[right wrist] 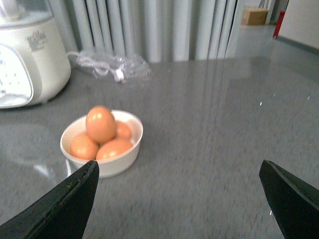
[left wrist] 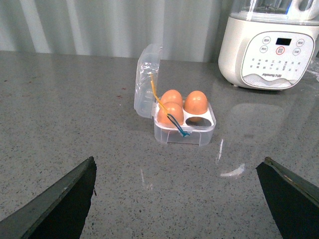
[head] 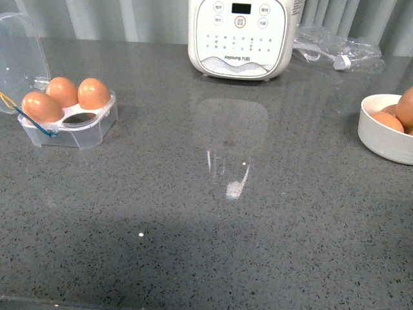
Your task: Put egg into box
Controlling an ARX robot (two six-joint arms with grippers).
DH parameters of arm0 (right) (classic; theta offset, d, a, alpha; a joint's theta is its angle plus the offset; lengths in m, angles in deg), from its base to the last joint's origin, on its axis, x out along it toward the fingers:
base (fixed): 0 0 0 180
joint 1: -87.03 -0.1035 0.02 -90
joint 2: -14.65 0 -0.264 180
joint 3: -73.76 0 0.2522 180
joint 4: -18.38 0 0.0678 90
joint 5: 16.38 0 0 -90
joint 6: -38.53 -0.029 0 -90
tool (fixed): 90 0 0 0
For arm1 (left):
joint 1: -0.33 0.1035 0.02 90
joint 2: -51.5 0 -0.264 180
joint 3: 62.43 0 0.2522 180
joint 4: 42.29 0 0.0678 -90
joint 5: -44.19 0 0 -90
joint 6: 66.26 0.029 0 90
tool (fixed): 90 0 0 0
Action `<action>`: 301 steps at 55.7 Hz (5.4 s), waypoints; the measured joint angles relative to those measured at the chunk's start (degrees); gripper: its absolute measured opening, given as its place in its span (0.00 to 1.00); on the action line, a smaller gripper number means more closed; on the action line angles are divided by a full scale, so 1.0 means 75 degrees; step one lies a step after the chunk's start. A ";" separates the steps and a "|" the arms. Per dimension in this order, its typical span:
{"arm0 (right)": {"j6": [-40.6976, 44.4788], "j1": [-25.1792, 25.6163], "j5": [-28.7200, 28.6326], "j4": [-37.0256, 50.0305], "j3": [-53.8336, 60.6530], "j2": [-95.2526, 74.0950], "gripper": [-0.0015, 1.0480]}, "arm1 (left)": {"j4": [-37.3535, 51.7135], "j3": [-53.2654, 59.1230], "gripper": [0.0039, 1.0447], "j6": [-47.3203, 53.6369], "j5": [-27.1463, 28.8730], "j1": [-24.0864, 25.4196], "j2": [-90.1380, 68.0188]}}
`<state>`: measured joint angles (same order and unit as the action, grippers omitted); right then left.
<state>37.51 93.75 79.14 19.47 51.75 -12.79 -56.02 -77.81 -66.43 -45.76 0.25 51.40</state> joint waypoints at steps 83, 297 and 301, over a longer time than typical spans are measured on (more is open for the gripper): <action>0.0329 -0.0085 -0.3308 0.0326 -0.5112 -0.8274 0.93 | 0.0000 0.0000 0.94 0.0000 0.0000 0.0000 0.0000; 0.1926 -0.5546 -0.4934 -0.1996 -1.1068 -1.2598 0.39 | 0.0000 0.0000 0.94 0.0000 0.0000 0.0000 0.0000; 0.1929 -0.5546 -0.4913 -0.2020 -1.1083 -1.2683 0.40 | 0.0000 0.0000 0.94 0.0000 0.0000 0.0000 0.0000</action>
<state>51.98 52.16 42.29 4.32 -31.38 -107.92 -56.02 -77.81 -66.43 -45.76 0.25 51.40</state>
